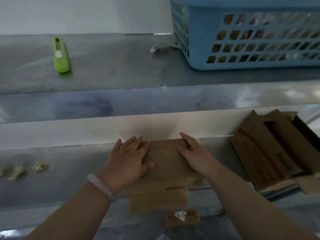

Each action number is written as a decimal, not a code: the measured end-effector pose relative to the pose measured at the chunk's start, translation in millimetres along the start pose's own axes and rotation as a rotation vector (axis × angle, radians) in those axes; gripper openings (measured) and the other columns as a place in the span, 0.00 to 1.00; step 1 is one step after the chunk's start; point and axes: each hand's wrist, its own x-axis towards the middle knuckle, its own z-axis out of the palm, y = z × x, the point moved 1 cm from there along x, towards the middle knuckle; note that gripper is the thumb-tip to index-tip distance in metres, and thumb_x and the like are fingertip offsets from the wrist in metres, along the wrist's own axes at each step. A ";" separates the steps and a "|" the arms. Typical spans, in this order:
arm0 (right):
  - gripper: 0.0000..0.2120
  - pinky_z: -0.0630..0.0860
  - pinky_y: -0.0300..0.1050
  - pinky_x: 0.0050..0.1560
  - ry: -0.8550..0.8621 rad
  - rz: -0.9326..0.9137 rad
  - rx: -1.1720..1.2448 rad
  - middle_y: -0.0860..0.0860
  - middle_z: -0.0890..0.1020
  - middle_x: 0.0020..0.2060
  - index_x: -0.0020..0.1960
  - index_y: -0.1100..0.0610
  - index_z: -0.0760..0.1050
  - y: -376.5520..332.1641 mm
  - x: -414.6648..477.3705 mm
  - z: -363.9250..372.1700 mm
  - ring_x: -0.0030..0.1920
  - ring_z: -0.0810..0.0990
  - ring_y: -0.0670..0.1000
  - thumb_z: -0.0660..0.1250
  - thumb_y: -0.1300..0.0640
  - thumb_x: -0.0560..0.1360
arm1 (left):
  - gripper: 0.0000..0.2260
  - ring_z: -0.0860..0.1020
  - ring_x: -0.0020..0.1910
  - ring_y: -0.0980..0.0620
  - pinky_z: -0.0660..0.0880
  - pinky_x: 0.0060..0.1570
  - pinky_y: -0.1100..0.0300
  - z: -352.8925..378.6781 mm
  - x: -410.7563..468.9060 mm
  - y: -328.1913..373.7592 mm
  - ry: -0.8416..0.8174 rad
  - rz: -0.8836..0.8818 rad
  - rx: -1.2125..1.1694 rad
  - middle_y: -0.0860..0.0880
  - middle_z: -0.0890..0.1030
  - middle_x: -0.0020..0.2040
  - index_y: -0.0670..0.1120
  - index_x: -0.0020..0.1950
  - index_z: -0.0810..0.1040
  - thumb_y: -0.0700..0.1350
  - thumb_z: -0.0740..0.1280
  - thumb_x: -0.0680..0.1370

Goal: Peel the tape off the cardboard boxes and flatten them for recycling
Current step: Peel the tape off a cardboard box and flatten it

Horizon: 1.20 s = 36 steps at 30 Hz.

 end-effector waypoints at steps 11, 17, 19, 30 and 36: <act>0.06 0.77 0.50 0.60 0.000 0.061 0.375 0.48 0.83 0.51 0.51 0.47 0.81 22.5 13.5 -10.9 0.54 0.80 0.49 0.70 0.50 0.74 | 0.31 0.61 0.73 0.50 0.52 0.73 0.46 8.6 7.4 39.1 0.217 0.017 -0.056 0.51 0.66 0.73 0.56 0.75 0.60 0.65 0.43 0.75; 0.09 0.76 0.43 0.58 -0.250 0.042 0.375 0.49 0.84 0.52 0.48 0.47 0.84 12.1 25.6 -16.9 0.55 0.81 0.49 0.66 0.53 0.72 | 0.30 0.67 0.69 0.48 0.57 0.71 0.43 4.0 5.7 41.3 0.215 0.033 -0.064 0.49 0.71 0.69 0.52 0.73 0.67 0.63 0.48 0.75; 0.09 0.79 0.40 0.51 -0.254 0.023 0.328 0.48 0.85 0.47 0.44 0.45 0.85 9.4 31.7 -22.6 0.52 0.82 0.47 0.67 0.55 0.70 | 0.29 0.67 0.69 0.49 0.57 0.71 0.45 3.4 5.1 41.9 0.222 0.027 -0.067 0.50 0.71 0.69 0.53 0.72 0.67 0.63 0.48 0.75; 0.06 0.79 0.45 0.57 -0.216 -0.075 0.342 0.48 0.86 0.46 0.44 0.47 0.86 17.7 49.7 -32.4 0.51 0.83 0.48 0.70 0.55 0.75 | 0.30 0.66 0.70 0.50 0.56 0.72 0.46 2.0 5.8 44.3 0.220 0.005 -0.067 0.52 0.70 0.69 0.53 0.73 0.66 0.64 0.47 0.75; 0.10 0.79 0.49 0.59 -0.306 0.010 0.220 0.59 0.84 0.50 0.52 0.63 0.82 4.3 54.4 -41.7 0.53 0.83 0.54 0.68 0.57 0.77 | 0.30 0.66 0.70 0.51 0.56 0.72 0.46 2.0 5.2 45.0 0.216 -0.002 -0.073 0.52 0.70 0.69 0.54 0.73 0.66 0.64 0.47 0.74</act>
